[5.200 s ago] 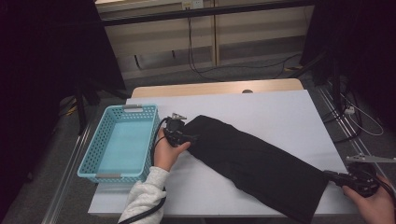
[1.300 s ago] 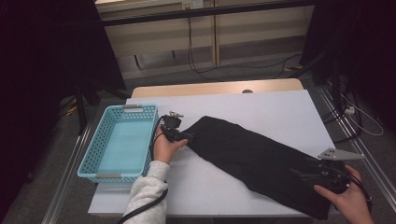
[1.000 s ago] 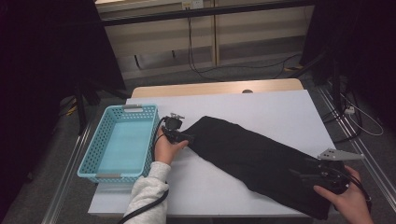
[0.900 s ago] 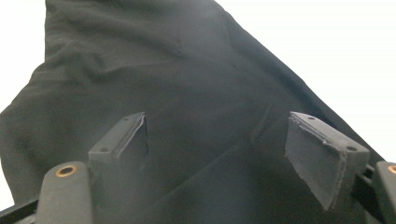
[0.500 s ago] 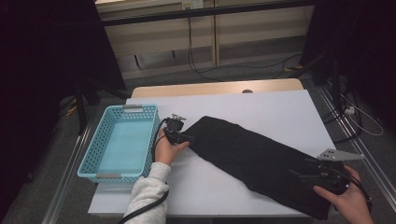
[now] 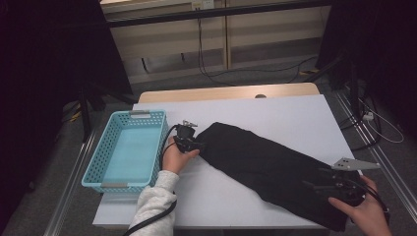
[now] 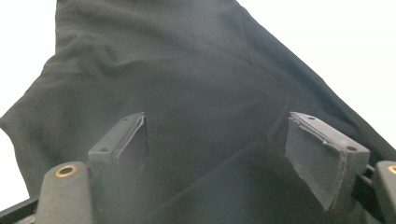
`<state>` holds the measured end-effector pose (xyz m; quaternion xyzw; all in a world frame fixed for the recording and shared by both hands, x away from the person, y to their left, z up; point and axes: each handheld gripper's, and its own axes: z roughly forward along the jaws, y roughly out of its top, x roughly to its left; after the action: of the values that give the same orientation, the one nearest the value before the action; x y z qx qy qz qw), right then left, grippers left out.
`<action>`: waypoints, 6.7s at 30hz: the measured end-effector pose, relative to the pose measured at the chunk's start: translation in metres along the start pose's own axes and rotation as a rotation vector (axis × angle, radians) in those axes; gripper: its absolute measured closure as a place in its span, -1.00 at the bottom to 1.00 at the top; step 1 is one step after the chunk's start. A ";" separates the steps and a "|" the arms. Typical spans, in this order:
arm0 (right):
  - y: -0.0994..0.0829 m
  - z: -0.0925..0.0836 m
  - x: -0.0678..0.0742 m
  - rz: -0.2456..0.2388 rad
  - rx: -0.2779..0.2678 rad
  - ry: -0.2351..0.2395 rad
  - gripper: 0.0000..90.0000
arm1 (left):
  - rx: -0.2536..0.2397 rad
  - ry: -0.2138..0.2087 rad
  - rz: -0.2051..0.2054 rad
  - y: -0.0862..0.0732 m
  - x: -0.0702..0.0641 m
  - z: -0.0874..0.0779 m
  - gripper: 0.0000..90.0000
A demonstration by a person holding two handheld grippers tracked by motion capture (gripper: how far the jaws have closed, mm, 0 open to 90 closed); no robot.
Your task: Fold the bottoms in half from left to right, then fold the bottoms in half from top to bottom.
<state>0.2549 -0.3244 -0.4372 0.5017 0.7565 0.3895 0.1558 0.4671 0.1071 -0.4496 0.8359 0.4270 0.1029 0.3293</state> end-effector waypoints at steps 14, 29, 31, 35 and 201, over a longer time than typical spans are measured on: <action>-0.002 0.000 0.001 0.001 0.002 0.004 -0.52 | 0.001 -0.019 -0.018 0.002 0.001 0.000 0.26; -0.003 -0.002 0.000 0.011 -0.006 0.015 -0.52 | 0.049 -0.091 -0.056 0.009 -0.004 0.003 0.81; -0.003 -0.002 0.000 0.010 -0.011 0.020 -0.52 | 0.062 -0.106 -0.098 0.012 -0.001 0.003 0.83; -0.004 -0.003 -0.001 0.018 -0.016 0.023 -0.53 | 0.072 -0.088 -0.116 0.018 0.001 0.001 0.85; 0.012 0.016 0.009 -0.041 -0.013 0.071 -0.62 | -0.009 -0.117 -0.045 0.018 -0.026 -0.041 0.85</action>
<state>0.2688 -0.3071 -0.4374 0.4708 0.7693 0.4085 0.1401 0.4442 0.0980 -0.4039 0.8293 0.4251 0.0480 0.3595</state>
